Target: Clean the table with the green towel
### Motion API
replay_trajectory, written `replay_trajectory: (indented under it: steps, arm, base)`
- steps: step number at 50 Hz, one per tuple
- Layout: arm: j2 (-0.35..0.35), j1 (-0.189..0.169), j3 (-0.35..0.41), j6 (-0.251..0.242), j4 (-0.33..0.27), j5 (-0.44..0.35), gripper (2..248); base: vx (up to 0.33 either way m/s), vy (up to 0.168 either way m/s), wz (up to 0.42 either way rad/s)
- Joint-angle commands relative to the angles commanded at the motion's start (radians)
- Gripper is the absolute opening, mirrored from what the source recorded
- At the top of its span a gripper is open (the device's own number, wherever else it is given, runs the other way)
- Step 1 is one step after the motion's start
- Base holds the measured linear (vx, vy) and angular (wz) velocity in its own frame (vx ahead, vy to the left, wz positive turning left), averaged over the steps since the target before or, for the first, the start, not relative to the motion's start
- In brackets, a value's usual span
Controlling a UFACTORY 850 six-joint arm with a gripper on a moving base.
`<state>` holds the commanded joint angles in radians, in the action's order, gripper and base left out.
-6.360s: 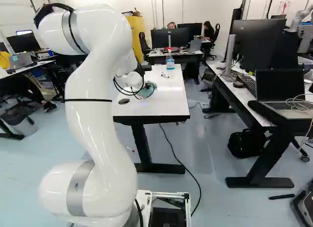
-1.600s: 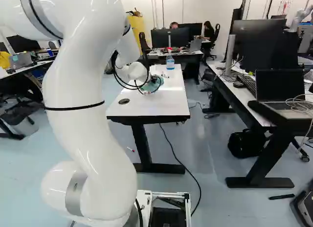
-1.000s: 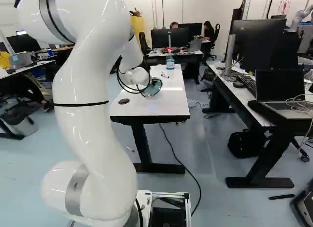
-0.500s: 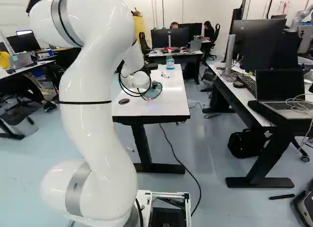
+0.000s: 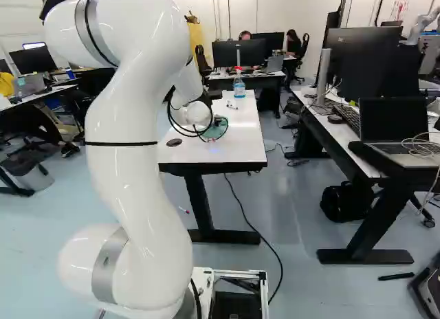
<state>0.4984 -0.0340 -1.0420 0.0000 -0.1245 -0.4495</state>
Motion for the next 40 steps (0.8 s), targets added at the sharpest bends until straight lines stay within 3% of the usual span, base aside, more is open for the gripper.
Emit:
replay_trajectory:
  steps: [40]
  arm:
    - [0.000,0.000,0.000,0.000,0.000,0.063,44]
  base:
    - [0.000,0.000,0.000]
